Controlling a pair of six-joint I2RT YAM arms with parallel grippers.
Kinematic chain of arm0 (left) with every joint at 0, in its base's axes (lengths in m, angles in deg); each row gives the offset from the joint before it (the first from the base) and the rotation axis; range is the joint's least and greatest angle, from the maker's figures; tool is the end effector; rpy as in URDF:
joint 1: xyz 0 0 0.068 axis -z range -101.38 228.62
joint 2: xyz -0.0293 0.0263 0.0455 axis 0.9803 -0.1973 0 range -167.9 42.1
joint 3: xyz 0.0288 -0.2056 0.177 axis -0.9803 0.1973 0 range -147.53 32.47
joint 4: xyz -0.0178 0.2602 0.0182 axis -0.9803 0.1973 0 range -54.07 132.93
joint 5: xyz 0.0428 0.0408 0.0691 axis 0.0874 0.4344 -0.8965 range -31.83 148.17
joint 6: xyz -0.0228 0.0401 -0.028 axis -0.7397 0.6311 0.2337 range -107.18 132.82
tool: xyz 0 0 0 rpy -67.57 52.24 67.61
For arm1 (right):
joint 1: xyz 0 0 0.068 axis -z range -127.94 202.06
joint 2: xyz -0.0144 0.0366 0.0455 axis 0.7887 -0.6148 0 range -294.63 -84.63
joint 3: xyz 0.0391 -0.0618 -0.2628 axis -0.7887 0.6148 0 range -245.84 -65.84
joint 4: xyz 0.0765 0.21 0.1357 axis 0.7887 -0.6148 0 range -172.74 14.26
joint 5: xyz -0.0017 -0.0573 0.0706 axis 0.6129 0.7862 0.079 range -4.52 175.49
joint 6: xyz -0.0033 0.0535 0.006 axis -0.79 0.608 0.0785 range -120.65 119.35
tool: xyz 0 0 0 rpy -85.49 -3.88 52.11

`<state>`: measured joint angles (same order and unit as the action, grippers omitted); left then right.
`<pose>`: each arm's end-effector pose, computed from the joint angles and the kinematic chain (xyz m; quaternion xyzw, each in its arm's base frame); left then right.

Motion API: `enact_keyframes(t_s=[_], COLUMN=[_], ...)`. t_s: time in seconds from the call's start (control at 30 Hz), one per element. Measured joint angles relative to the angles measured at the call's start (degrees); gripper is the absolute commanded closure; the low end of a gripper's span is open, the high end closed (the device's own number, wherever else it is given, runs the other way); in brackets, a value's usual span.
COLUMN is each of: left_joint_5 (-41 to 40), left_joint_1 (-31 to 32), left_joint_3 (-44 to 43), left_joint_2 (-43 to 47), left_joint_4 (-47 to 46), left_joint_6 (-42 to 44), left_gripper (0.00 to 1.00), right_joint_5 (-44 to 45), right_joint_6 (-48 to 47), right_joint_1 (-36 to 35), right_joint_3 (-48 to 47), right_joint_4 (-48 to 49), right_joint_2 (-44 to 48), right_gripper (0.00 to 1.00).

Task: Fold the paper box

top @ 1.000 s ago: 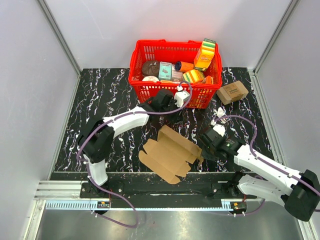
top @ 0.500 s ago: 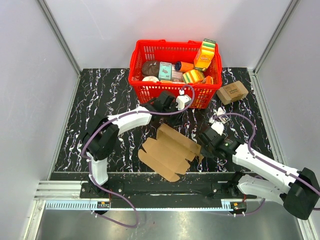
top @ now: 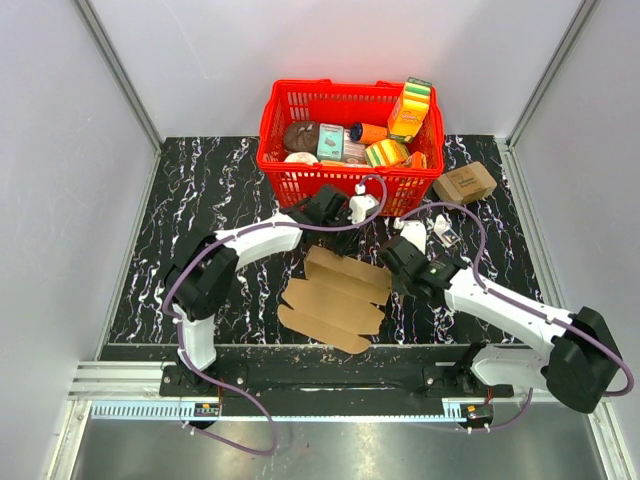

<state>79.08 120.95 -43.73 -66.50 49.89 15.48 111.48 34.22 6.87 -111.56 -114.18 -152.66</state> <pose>0.2999 -0.2904 0.2054 0.4116 0.8177 -0.2824 0.2867 0.1680 0.1468 0.2282 -0.0283 0.9441 -0.0084 0.3284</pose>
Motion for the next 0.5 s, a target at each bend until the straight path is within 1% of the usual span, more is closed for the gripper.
enact_keyframes(t_s=[0.17,0.33,0.5], left_joint_5=[-0.92,-2.27,-3.69], left_joint_1=[-1.01,-2.34,-3.13], left_joint_3=[1.86,5.44,6.34], left_joint_2=[0.68,4.0,6.84], left_joint_4=[0.44,0.7,1.11], left_joint_6=[-0.11,-0.72,-0.98], left_gripper=[0.85,0.85,0.85], right_joint_5=[0.5,0.59,0.42], right_joint_6=[-5.97,-11.74,-15.93], right_joint_1=[0.0,0.0,0.15], right_joint_3=[-0.02,0.39,1.33], right_joint_4=[2.99,8.02,12.31], right_joint_2=[-1.38,-1.36,-1.36], right_gripper=[0.91,0.92,0.92])
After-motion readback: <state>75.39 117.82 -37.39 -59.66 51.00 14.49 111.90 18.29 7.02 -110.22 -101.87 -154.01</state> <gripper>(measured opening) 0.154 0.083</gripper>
